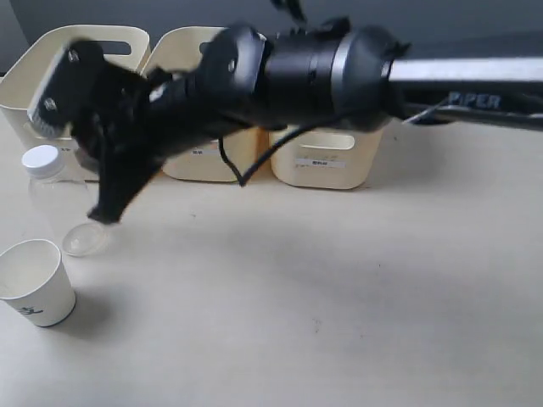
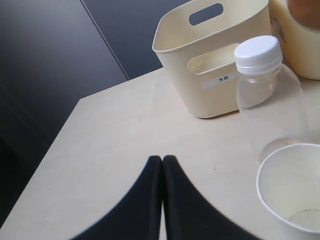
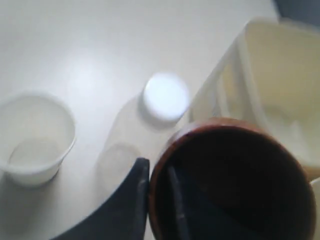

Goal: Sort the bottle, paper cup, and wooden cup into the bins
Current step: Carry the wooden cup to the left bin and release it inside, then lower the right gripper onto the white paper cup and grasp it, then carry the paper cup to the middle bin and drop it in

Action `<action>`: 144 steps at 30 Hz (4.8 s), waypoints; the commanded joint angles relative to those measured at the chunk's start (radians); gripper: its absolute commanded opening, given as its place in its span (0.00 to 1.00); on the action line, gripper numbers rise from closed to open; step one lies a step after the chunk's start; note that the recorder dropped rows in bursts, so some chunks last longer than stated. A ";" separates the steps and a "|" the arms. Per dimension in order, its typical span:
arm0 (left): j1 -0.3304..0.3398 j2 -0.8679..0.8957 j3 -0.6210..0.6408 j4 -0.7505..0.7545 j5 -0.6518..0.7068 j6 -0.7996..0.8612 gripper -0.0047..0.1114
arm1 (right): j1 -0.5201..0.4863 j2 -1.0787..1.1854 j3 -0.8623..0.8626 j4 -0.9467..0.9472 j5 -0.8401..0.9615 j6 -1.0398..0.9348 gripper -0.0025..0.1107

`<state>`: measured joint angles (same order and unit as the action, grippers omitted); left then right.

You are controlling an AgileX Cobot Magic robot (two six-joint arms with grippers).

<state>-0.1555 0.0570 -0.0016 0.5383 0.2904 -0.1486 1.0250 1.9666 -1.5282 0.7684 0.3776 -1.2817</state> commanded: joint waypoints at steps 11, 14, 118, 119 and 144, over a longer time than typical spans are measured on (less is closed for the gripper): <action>-0.005 -0.003 0.002 -0.001 -0.006 -0.002 0.04 | -0.138 0.302 -0.673 0.000 0.086 0.173 0.02; -0.005 -0.003 0.002 -0.001 -0.006 -0.002 0.04 | -0.173 0.405 -0.792 0.000 0.158 0.226 0.02; -0.005 -0.003 0.002 0.006 0.000 0.039 0.04 | 0.186 0.149 -0.670 -0.712 0.843 0.358 0.02; -0.005 -0.003 0.002 0.006 0.000 0.039 0.04 | 0.176 0.125 -0.670 -0.715 0.843 0.360 0.02; -0.005 -0.003 0.002 0.006 -0.003 0.039 0.04 | -0.316 0.333 -0.670 -0.511 0.387 0.498 0.02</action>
<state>-0.1555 0.0570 -0.0016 0.5475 0.2904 -0.1075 0.7243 2.2779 -2.1964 0.2424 0.7851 -0.7923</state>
